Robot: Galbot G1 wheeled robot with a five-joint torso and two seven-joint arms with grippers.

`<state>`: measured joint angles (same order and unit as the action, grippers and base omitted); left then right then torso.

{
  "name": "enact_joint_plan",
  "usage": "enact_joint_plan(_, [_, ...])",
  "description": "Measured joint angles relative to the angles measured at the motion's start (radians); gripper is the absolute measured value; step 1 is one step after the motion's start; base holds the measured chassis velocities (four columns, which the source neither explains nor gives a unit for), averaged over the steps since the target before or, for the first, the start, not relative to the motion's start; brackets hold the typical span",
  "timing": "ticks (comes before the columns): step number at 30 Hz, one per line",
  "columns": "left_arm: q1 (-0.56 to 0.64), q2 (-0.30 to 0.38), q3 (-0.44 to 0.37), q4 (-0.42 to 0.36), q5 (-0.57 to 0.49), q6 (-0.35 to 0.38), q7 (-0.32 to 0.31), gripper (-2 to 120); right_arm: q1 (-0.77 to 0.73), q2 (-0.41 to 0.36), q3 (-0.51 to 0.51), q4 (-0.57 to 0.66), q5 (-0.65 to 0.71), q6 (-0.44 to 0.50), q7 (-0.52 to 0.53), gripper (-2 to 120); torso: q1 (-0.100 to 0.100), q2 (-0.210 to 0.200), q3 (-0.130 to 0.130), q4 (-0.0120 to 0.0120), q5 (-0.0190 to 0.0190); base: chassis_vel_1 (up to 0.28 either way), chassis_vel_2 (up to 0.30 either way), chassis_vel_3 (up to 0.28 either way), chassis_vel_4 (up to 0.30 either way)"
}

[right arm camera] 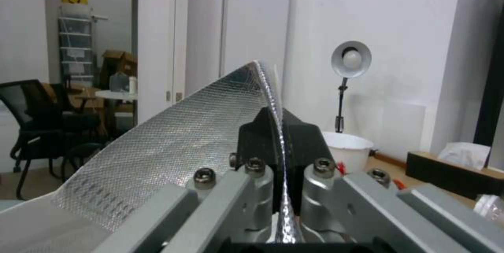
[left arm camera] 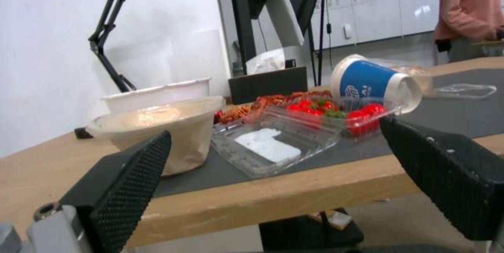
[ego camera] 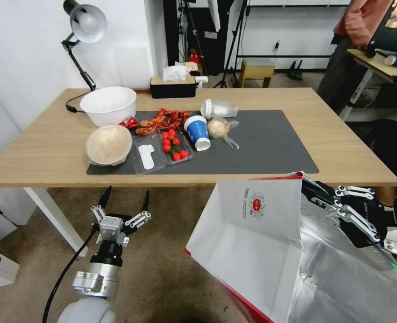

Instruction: Pick up the food delivery bag from the floor and place it on the table.

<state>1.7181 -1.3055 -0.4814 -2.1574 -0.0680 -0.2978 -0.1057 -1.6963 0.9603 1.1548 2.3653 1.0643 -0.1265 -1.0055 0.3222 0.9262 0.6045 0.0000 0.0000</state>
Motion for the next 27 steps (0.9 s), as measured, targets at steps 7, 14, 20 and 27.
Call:
enact_joint_plan(7, [0.001,0.004,0.004,0.002,-0.022,-0.032,0.006,99,-0.002,0.001,0.001,0.001,-0.001,0.0,-0.002,0,0.017,0.038,0.021,0.0,0.0,0.0,0.0,0.0,0.0])
enact_joint_plan(14, [0.003,0.005,0.005,0.0,-0.028,-0.042,-0.001,99,-0.005,0.005,0.001,0.005,-0.003,0.001,-0.005,0,0.028,0.065,0.037,0.0,-0.0001,0.0,0.0,0.0,0.0])
enact_joint_plan(20, [0.002,0.007,0.0,-0.007,-0.032,-0.053,0.0,100,-0.005,0.003,0.003,0.006,-0.003,0.001,-0.005,0,0.03,0.071,0.04,0.0,0.0,0.0,0.0,0.0,0.0])
enact_joint_plan(27, [-0.002,0.008,0.0,-0.007,-0.028,-0.054,-0.003,100,-0.008,0.003,0.003,0.011,0.002,0.001,-0.001,0,0.029,0.068,0.039,0.0,0.0,0.0,0.0,0.0,0.0])
